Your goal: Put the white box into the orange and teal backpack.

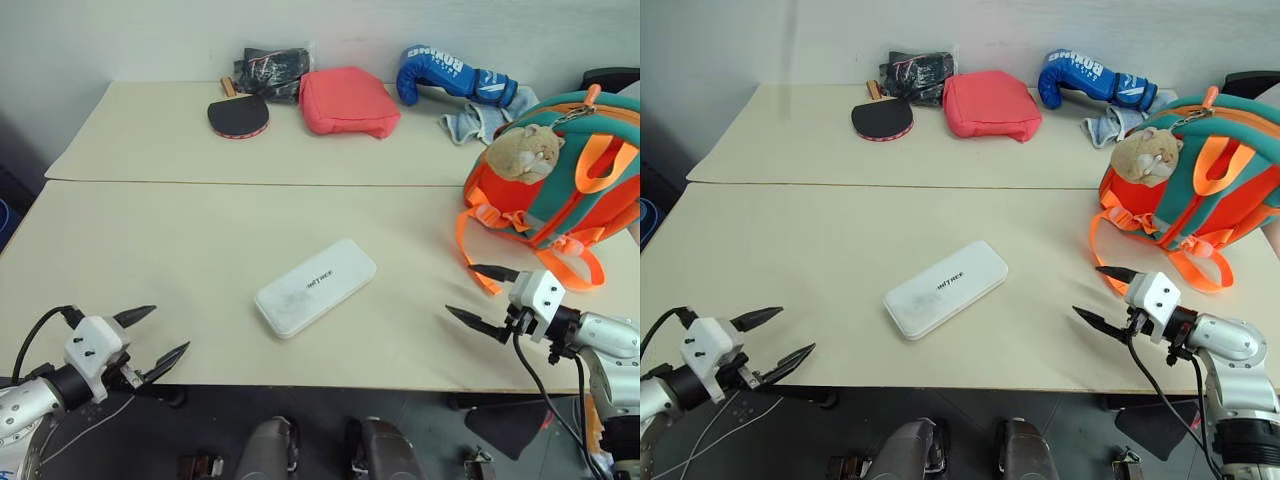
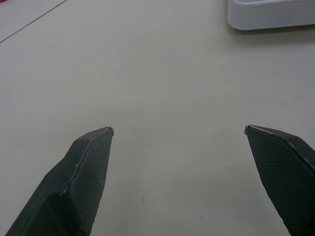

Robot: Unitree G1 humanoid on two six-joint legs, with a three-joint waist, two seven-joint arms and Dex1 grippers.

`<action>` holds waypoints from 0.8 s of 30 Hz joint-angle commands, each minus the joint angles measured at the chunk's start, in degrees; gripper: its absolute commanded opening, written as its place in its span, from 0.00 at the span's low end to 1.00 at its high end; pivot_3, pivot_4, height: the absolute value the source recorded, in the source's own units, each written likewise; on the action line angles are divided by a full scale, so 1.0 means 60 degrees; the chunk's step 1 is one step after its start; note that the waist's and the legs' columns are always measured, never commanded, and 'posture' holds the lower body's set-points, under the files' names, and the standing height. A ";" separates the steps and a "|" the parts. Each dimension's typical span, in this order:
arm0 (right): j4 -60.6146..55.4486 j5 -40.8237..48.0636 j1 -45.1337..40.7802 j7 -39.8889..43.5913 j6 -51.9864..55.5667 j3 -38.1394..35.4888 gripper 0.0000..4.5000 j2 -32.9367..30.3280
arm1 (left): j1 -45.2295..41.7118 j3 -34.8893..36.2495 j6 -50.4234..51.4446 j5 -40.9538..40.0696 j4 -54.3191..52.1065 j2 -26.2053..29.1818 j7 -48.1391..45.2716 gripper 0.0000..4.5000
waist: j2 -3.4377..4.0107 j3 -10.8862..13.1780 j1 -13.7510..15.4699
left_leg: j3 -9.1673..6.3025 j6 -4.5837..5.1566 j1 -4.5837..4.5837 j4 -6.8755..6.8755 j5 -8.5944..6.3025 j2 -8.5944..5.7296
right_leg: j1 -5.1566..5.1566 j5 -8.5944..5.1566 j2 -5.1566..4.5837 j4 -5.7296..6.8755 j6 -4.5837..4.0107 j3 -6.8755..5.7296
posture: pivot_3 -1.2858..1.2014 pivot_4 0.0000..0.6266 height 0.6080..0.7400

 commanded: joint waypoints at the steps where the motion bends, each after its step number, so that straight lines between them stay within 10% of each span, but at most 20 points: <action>1: 0.0073 0.0065 -0.0117 0.0001 -0.0170 -0.0044 0.99 -0.0022 | -0.0075 0.0101 -0.0063 0.0224 -0.0102 0.0130 0.0166 1.00 | 0.0000 0.0000 0.0001 | 0.0000 0.0000 0.0000 0.0000 0.0000 0.0000 | 0.0000 0.0000 0.0000 0.0002 0.0000 0.0000 | 0.52 0.24 1.00; 12: -0.0011 0.0388 -0.1530 -0.0394 0.1332 0.0493 0.99 0.0626 | -0.1036 -0.0475 0.1615 -0.1042 -0.0909 0.0270 -0.0266 1.00 | 0.0000 0.0000 -0.0058 | 0.0000 -0.0035 0.0000 0.0012 0.0020 0.0001 | -0.0002 0.0000 0.0000 0.0021 0.0000 0.0000 | 0.52 0.24 1.00; 24: 0.0935 -0.1892 -0.3616 -0.2510 0.2032 0.2470 0.07 0.2250 | -0.0809 -0.2531 0.3215 -0.0299 -0.2573 -0.0146 0.0799 0.15 | 0.0002 -0.0001 -0.0218 | 0.0001 -0.0050 -0.0004 0.0014 0.0025 -0.0004 | -0.0006 -0.0002 -0.0003 0.0024 -0.0003 0.0004 | 0.52 0.24 1.00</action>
